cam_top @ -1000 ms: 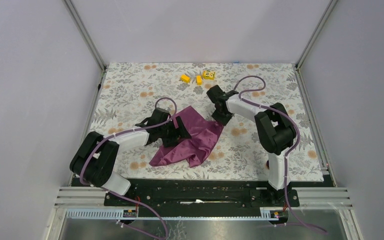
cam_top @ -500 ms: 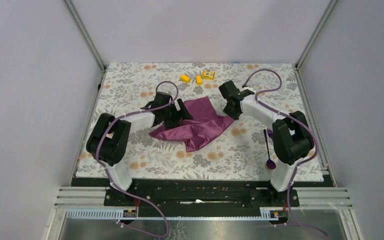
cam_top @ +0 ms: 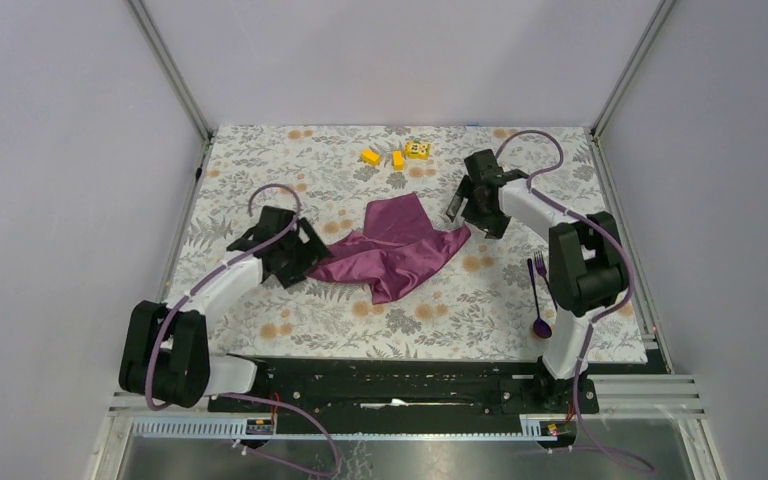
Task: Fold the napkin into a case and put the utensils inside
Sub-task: Pick up the crumpled napkin from the center of the board.
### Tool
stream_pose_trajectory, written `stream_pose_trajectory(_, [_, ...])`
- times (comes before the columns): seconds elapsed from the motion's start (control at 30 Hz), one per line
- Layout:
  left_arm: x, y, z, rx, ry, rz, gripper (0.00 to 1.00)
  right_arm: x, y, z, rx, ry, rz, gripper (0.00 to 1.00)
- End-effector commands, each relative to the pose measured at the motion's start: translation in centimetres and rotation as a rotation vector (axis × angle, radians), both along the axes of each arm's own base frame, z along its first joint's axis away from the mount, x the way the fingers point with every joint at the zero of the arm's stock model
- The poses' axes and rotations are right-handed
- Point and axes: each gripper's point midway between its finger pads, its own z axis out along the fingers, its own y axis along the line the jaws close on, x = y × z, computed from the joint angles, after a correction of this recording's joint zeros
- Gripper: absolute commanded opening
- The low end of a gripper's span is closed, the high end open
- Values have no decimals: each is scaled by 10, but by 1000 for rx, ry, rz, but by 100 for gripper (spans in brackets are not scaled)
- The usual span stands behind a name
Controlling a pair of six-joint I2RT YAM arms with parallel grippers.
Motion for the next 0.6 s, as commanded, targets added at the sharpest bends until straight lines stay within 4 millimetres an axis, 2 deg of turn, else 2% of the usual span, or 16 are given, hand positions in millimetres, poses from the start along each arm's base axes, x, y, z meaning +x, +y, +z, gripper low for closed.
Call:
stream_pose_trajectory(0.0, [-20,38,-32,-45,236,274,86,-3,4,-10,78,111,-246,99])
stream_pose_trajectory(0.1, [-16,33,-45,-153,315,337,83,1,8,-11,109,103,-304,96])
stream_pose_trajectory(0.2, [-9,28,-52,-238,369,377,73,1,14,-14,141,104,-336,90])
stream_pose_trajectory(0.33, [-1,28,-55,-305,400,451,72,-5,16,-18,131,102,-384,89])
stream_pose_trajectory(0.43, [-2,33,-54,-309,393,503,71,-7,19,-23,121,102,-394,89])
stream_pose_trajectory(0.57, [-15,51,-54,-300,375,589,68,-8,20,-27,102,108,-408,88])
